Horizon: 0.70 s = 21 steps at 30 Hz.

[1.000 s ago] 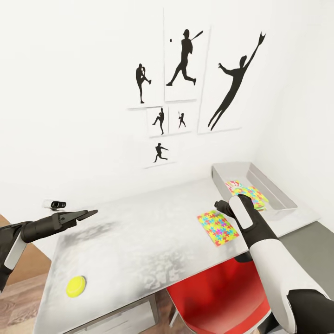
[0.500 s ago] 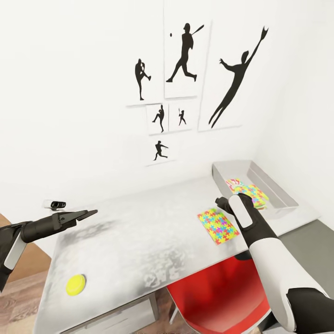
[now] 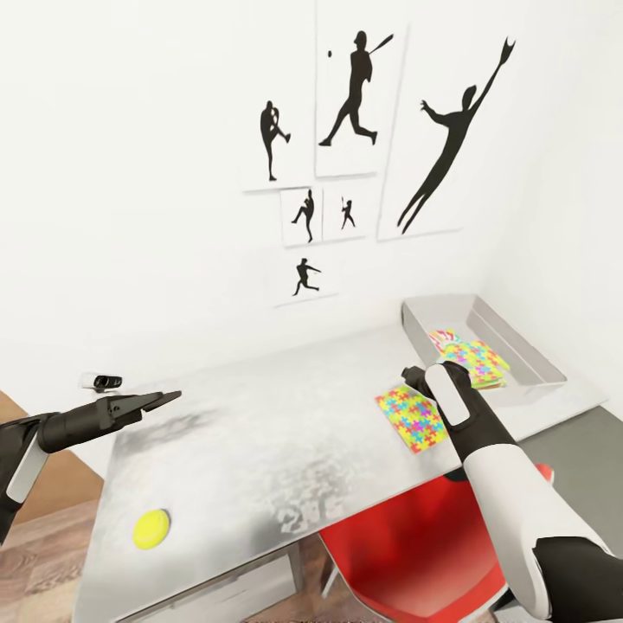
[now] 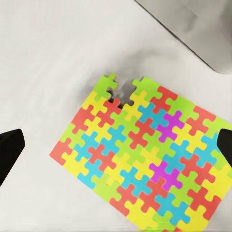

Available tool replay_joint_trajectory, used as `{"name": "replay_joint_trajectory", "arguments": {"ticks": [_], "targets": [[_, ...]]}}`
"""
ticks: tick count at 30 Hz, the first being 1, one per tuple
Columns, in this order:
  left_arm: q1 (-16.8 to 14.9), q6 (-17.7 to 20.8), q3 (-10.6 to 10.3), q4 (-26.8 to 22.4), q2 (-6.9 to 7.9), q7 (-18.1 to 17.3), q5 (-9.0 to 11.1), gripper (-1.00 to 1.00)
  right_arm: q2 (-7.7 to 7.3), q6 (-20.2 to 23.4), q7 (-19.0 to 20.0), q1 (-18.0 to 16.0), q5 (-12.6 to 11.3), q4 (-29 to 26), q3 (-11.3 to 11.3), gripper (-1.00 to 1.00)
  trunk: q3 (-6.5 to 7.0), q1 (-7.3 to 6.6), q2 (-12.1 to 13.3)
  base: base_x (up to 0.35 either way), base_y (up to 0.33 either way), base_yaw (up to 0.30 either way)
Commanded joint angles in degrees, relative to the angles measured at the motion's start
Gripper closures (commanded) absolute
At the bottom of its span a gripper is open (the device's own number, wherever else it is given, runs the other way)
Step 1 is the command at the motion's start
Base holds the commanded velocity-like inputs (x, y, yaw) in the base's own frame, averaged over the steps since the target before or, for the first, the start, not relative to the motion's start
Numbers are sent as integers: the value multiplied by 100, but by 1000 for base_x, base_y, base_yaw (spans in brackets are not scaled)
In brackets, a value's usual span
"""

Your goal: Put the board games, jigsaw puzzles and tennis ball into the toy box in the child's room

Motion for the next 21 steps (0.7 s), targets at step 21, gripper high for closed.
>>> {"name": "replay_joint_trajectory", "arguments": {"ticks": [21], "targets": [[-4, 51, -1, -1, 21, -20, 3, -100, -63, -287, -52, -5, -38, -6, 26, -100, -141, 3, -12, 0, 4, 0]]}}
